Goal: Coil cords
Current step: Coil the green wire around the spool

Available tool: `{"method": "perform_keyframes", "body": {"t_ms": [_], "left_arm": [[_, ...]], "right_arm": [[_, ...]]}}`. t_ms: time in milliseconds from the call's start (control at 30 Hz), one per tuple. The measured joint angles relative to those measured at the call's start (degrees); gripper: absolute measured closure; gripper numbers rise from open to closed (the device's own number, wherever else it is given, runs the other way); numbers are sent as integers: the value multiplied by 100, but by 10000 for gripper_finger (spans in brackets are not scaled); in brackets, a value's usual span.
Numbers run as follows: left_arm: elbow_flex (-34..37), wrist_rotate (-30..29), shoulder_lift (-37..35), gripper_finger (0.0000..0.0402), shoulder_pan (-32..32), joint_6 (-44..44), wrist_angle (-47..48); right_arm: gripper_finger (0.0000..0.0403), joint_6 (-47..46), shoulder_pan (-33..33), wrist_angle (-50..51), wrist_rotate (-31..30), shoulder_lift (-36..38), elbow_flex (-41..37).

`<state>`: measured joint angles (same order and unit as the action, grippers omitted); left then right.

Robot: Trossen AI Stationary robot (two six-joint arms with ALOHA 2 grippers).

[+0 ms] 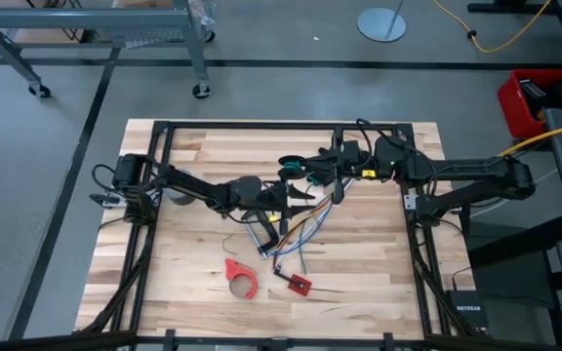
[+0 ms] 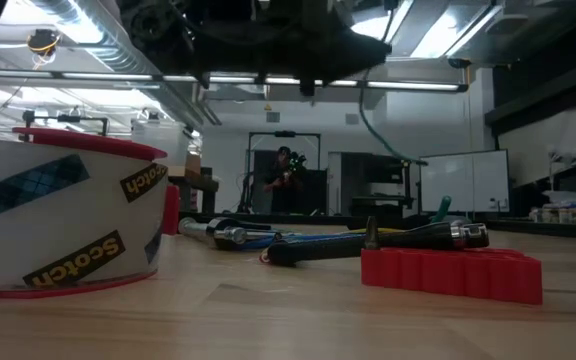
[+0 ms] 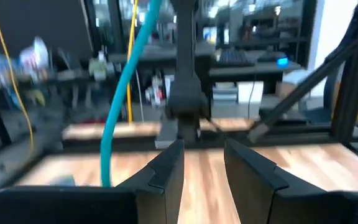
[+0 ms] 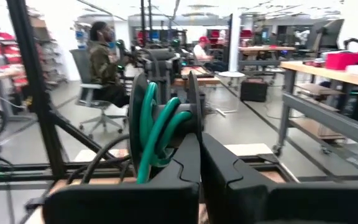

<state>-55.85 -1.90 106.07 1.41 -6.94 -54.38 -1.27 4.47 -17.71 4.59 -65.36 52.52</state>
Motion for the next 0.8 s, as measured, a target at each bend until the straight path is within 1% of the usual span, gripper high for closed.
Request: {"method": "perform_keyframes", "body": {"t_ms": [200, 333, 600, 800], "left_arm": [[-1, 1, -1, 295, 4, -322, -273], [-1, -25, 1, 295, 4, -445, -406], [-3, -178, 1, 295, -15, -857, -819], [-4, -183, 1, 295, -120, -756, -806]], "right_arm": [[403, -177, 0, -270, 498, 0, 0], [403, -249, 0, -317, 695, 0, 1], [403, -307, 0, -321, 708, -4, 1], [403, -302, 0, -420, 707, -9, 1]]}}
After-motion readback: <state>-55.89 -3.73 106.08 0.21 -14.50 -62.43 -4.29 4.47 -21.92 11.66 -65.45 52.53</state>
